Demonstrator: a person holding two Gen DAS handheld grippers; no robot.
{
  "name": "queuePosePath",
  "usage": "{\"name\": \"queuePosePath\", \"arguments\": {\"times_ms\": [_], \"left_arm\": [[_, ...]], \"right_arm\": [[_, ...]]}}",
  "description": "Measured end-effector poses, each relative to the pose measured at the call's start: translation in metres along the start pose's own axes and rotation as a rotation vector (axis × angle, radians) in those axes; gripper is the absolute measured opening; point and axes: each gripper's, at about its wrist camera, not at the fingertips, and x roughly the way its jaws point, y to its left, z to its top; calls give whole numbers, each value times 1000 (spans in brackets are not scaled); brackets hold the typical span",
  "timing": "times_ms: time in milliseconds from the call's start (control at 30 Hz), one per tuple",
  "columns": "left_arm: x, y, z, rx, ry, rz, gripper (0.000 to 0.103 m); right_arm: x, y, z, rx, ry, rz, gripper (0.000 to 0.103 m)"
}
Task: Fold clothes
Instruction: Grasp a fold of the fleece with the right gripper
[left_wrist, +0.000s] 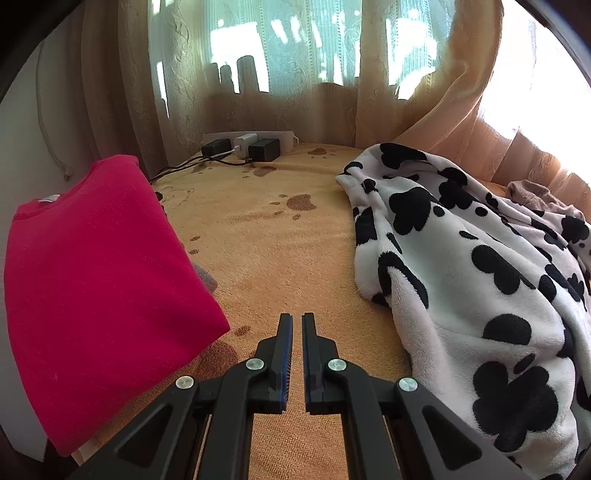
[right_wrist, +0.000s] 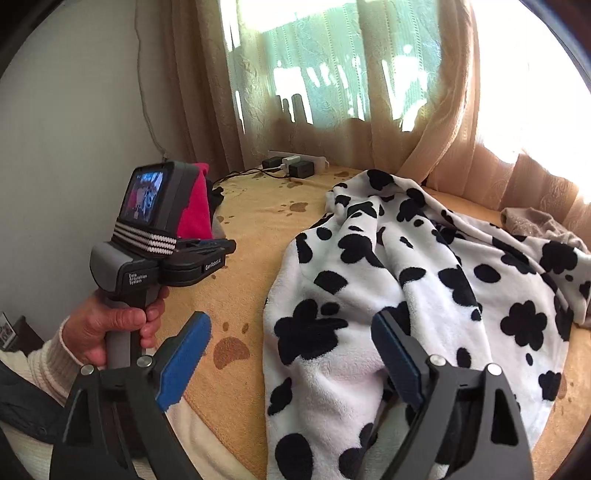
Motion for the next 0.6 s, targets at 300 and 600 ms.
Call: {"name": "queuePosePath", "arguments": {"times_ms": [300, 600], "left_arm": [[-6, 2, 1, 24, -47, 50, 4], [-6, -2, -1, 42, -37, 24, 4]], "right_arm": [[30, 31, -35, -269, 158, -176, 91], [53, 6, -63, -242, 276, -257, 26]]}}
